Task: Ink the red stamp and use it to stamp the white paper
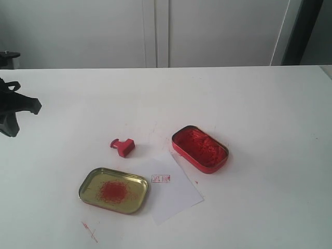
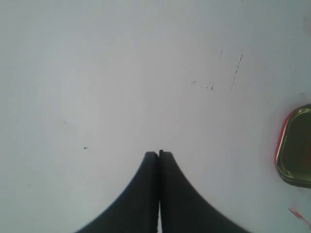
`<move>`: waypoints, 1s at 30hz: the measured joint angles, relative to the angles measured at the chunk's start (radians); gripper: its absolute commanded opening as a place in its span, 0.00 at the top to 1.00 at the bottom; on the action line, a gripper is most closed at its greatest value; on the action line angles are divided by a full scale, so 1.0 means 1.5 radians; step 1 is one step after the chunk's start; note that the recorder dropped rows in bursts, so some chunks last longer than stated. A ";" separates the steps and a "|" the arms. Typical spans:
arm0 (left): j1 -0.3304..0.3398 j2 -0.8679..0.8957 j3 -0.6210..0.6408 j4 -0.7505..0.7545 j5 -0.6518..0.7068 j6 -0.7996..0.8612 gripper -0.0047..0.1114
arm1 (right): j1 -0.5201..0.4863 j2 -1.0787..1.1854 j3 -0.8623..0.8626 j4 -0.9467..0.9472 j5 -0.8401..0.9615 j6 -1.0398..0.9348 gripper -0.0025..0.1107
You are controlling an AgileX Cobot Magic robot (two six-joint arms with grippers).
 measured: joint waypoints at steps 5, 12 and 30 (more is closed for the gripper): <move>0.007 -0.001 0.000 -0.017 0.023 0.019 0.96 | 0.000 0.000 0.000 0.000 0.000 0.000 0.98; 0.007 -0.068 0.071 -0.026 0.000 0.020 0.96 | 0.000 0.000 0.000 0.000 0.000 0.000 0.98; 0.007 -0.315 0.245 -0.027 -0.034 0.022 0.96 | 0.000 0.000 0.000 0.000 0.000 0.000 0.98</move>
